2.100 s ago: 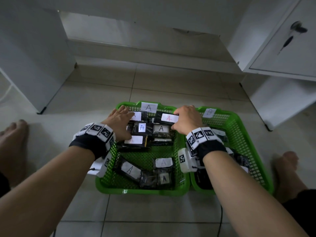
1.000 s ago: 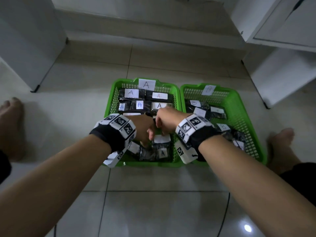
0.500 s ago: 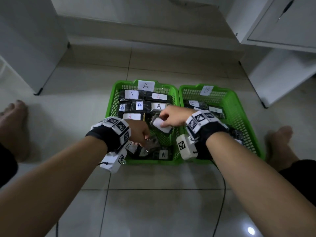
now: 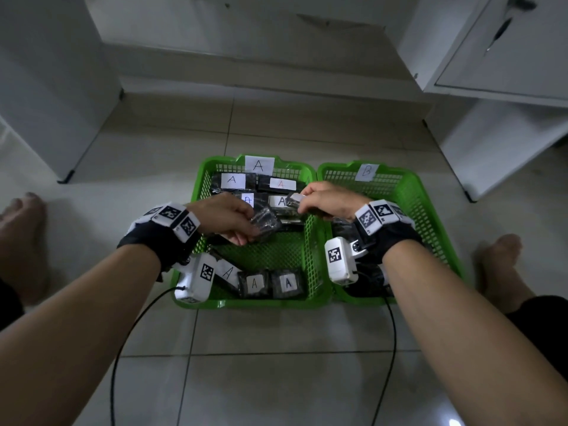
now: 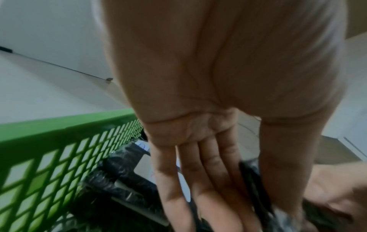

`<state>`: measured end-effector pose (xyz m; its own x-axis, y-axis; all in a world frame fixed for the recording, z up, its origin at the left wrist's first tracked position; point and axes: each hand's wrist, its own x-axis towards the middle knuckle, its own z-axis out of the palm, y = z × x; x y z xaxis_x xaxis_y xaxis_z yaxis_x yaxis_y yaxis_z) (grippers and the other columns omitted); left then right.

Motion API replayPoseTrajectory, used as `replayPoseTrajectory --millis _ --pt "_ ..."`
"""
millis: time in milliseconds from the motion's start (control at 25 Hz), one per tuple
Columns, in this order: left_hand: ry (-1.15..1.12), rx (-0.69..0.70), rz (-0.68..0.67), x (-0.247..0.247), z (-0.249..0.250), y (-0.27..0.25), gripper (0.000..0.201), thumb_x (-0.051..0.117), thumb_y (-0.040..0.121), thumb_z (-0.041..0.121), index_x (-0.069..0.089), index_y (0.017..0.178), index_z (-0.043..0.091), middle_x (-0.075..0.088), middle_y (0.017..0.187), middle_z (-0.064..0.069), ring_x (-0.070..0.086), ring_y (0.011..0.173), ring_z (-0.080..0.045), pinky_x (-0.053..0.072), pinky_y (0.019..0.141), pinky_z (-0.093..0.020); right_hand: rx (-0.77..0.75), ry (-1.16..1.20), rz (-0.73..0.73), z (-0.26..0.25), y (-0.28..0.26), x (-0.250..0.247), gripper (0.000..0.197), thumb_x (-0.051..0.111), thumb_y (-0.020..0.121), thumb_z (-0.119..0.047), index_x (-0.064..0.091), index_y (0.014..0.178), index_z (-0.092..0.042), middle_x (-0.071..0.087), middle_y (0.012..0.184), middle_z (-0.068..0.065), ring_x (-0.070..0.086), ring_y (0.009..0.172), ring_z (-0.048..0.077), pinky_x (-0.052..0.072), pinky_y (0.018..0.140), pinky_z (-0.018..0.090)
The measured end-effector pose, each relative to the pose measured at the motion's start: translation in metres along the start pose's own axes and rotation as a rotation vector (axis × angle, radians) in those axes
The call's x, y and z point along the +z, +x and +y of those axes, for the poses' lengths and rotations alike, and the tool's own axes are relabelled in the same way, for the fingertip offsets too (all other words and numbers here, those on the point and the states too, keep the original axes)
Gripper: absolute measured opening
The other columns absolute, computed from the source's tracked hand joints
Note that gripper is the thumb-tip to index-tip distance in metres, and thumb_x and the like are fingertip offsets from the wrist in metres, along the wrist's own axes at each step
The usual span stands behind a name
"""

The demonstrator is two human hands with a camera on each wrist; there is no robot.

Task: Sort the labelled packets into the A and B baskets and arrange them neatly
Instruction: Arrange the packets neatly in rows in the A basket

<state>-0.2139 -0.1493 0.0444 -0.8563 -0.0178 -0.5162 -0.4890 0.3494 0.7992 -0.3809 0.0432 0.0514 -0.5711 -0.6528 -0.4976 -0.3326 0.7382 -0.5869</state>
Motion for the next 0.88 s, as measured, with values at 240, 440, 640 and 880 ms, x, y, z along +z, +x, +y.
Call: replayPoseTrajectory --millis 240,440,640,880 --pt "-0.216 0.176 0.202 -0.007 0.003 -0.002 0.027 0.059 0.084 -0.012 0.046 0.071 0.007 0.068 0.085 -0.026 0.072 0.088 -0.039 0.062 0.073 -0.039 -0.085 0.047 0.13 -0.008 -0.004 -0.001 0.036 0.081 0.079 -0.029 0.071 0.113 -0.02 0.07 0.107 -0.002 0.065 0.098 0.014 0.05 0.084 0.03" --pt "0.12 0.343 0.408 -0.006 -0.005 0.008 0.047 0.083 0.069 0.001 0.04 0.057 0.015 0.071 0.083 0.006 0.071 0.098 -0.01 0.058 0.081 -0.028 -0.132 0.193 0.183 -0.008 -0.008 0.001 0.037 0.076 0.078 -0.009 0.066 0.114 -0.016 0.069 0.104 0.001 0.065 0.094 0.017 0.054 0.082 0.031" --pt "0.394 0.509 0.606 -0.002 -0.001 0.015 0.05 0.094 0.052 0.016 0.044 0.056 0.016 0.065 0.105 0.002 0.055 0.091 0.014 0.041 0.073 -0.009 -0.135 0.275 0.094 -0.015 -0.006 0.008 0.032 0.075 0.082 -0.022 0.063 0.111 -0.014 0.064 0.101 0.004 0.061 0.085 0.018 0.053 0.076 0.033" --pt "0.45 0.575 0.622 0.002 0.011 0.02 0.06 0.097 0.041 0.033 0.042 0.061 0.022 0.055 0.104 0.006 0.06 0.092 -0.014 0.047 0.073 -0.026 -0.171 0.643 0.042 -0.027 0.002 0.019 0.037 0.085 0.074 -0.036 0.071 0.09 -0.006 0.063 0.07 0.005 0.054 0.06 0.019 0.046 0.058 0.029"
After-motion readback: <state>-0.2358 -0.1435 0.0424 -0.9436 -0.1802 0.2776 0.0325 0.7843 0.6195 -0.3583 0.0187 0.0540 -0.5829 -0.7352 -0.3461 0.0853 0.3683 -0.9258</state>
